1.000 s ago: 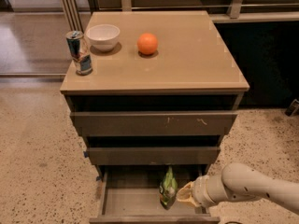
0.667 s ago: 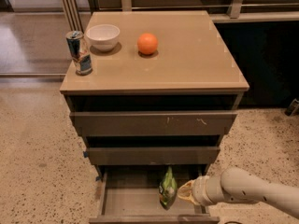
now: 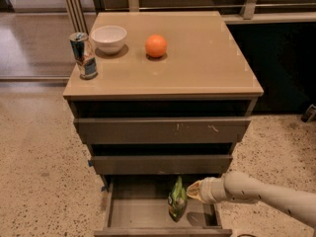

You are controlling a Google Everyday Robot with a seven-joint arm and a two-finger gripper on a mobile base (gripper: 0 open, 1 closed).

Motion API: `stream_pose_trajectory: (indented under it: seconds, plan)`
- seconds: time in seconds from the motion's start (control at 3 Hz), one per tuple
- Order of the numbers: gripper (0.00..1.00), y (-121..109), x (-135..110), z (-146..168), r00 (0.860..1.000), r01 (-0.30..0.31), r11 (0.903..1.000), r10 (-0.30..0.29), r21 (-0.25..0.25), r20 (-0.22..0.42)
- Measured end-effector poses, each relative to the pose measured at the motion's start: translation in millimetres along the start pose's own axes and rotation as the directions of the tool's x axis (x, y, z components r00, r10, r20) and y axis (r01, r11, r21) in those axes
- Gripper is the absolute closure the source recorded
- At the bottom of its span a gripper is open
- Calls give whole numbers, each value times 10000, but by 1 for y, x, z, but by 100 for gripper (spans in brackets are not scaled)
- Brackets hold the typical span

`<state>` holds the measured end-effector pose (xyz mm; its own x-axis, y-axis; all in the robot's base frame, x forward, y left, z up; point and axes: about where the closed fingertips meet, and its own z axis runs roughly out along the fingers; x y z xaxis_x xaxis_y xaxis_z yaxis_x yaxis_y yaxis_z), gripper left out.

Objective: Pick green rice chip bag from bottom drawer and place on counter

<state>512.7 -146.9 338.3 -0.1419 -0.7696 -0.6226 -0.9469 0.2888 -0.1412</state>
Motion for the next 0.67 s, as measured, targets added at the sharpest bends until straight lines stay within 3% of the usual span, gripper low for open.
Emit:
stream_pose_trajectory:
  seconds: [0.33, 0.67]
  plan:
    - [87, -17, 5, 8, 10000, -59, 9997, 58, 218, 57]
    - [63, -13, 6, 5, 10000, -29, 9998, 30, 202, -29]
